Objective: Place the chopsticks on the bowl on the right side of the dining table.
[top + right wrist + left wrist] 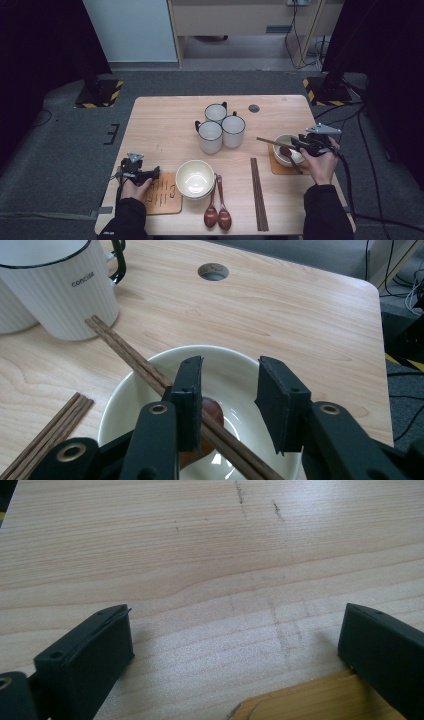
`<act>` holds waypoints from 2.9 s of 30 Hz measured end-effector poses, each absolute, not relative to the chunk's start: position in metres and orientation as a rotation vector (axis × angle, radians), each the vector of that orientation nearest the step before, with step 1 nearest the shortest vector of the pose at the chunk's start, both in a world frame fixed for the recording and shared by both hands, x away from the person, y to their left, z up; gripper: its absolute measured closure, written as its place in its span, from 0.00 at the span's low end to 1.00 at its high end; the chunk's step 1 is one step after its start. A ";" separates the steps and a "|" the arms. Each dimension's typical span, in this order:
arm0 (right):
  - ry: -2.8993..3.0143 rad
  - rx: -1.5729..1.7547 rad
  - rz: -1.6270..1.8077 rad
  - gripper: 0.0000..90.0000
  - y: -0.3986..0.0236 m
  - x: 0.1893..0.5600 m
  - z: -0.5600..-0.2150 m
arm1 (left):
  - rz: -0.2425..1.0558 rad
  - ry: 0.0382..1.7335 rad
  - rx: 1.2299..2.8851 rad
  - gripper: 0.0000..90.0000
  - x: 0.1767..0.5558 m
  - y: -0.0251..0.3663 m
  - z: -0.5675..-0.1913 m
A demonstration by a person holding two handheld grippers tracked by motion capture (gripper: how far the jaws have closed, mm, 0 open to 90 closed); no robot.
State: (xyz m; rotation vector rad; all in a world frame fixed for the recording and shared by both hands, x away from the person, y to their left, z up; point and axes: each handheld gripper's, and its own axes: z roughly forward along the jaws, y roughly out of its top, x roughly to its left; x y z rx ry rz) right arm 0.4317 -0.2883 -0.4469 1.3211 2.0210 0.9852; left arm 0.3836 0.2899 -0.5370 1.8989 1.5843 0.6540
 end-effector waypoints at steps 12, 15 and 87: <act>2.032 1.345 0.983 0.68 -0.284 0.446 -0.458 | 0.654 1.584 1.899 0.00 0.384 0.290 -0.537; 2.039 1.351 0.969 0.68 -0.283 0.448 -0.462 | 0.654 1.584 1.899 0.00 0.384 0.290 -0.537; 2.029 1.340 0.997 0.79 -0.316 0.392 -0.450 | 0.653 1.584 1.899 0.00 0.384 0.290 -0.537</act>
